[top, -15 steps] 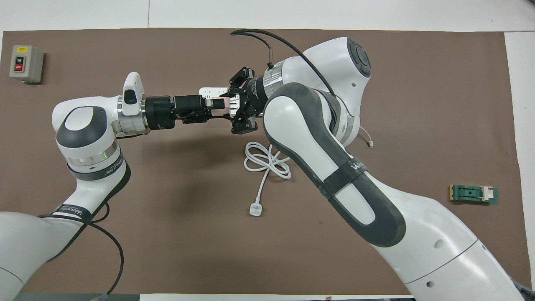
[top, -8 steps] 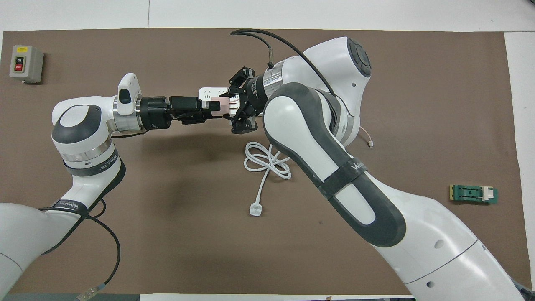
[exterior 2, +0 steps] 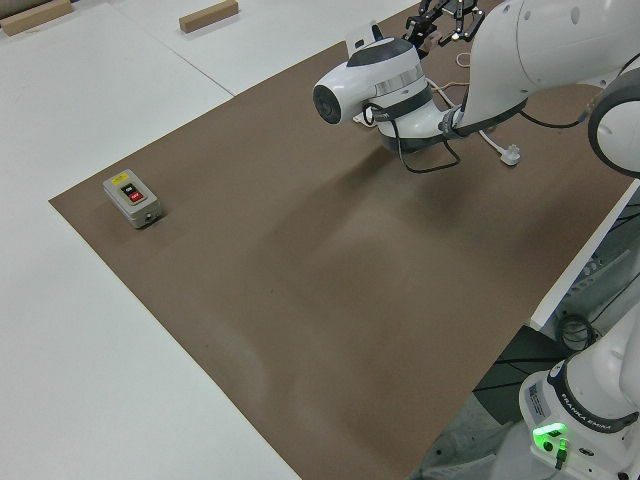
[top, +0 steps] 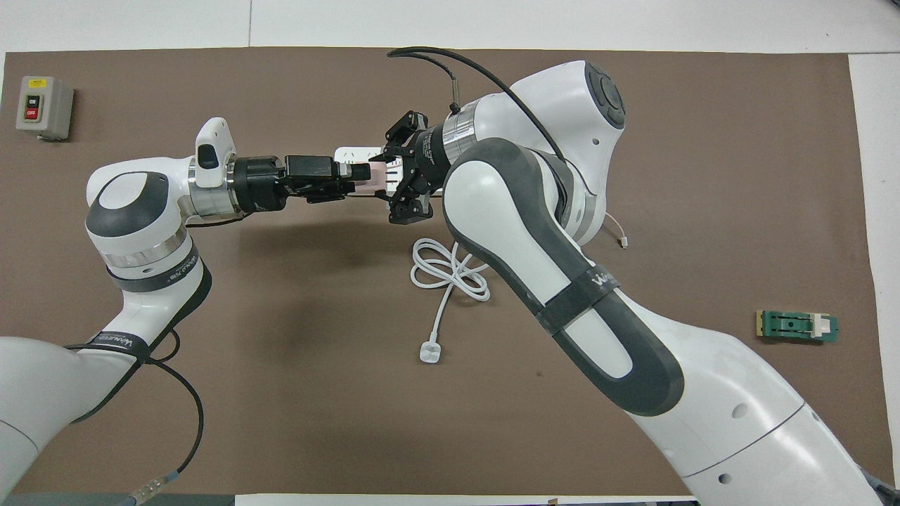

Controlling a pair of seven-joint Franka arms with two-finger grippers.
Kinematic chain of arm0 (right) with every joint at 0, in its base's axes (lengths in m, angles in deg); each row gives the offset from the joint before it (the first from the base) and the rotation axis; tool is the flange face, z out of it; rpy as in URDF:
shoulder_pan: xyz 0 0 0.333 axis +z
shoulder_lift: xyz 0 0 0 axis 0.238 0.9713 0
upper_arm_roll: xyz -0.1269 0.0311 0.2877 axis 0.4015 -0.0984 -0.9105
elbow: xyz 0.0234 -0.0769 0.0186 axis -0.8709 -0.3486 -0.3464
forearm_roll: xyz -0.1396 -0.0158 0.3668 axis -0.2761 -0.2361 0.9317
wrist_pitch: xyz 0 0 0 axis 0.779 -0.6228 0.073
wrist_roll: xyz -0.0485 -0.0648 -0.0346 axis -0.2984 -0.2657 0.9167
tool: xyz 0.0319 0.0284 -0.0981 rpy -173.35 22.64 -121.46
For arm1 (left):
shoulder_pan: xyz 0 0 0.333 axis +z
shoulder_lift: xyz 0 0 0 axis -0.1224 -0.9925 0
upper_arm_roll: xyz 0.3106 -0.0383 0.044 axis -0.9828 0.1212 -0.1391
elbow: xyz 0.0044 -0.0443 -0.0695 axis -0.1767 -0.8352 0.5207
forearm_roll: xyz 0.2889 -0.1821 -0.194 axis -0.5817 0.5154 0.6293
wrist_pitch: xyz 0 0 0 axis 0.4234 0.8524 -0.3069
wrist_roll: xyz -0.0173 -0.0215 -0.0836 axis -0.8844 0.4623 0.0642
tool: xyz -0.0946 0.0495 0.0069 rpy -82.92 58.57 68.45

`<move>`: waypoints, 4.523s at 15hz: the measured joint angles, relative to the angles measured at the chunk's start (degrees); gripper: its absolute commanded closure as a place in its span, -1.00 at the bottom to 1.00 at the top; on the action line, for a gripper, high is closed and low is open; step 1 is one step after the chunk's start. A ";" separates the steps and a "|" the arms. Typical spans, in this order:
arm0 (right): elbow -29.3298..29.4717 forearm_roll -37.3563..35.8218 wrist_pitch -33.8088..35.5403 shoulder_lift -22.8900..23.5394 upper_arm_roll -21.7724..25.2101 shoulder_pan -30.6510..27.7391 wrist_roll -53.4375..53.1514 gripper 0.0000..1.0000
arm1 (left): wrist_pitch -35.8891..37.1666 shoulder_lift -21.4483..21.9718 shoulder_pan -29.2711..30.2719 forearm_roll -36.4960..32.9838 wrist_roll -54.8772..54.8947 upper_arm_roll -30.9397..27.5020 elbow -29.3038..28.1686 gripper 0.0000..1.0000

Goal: Plug charger into power strip
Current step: 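Grasp the pink charger with the left gripper beside the right gripper, then open the right gripper and withdraw it while the left gripper holds, then move the charger with the left gripper over the power strip socket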

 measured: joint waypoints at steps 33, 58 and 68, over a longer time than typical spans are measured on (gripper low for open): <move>3.94 1.33 7.88 -0.28 0.69 -7.55 -0.60 -1.00 | 1.50 -0.09 3.52 -16.58 -3.26 -0.99 5.69 1.00; 3.43 -35.32 31.43 -14.51 3.39 -21.09 72.77 -1.00 | -7.71 -6.25 -6.82 -78.53 16.04 -0.71 28.65 1.00; -7.17 -43.76 33.45 -24.95 4.75 -24.62 96.89 -1.00 | -15.36 -9.47 -12.84 -87.02 29.79 -0.39 31.14 1.00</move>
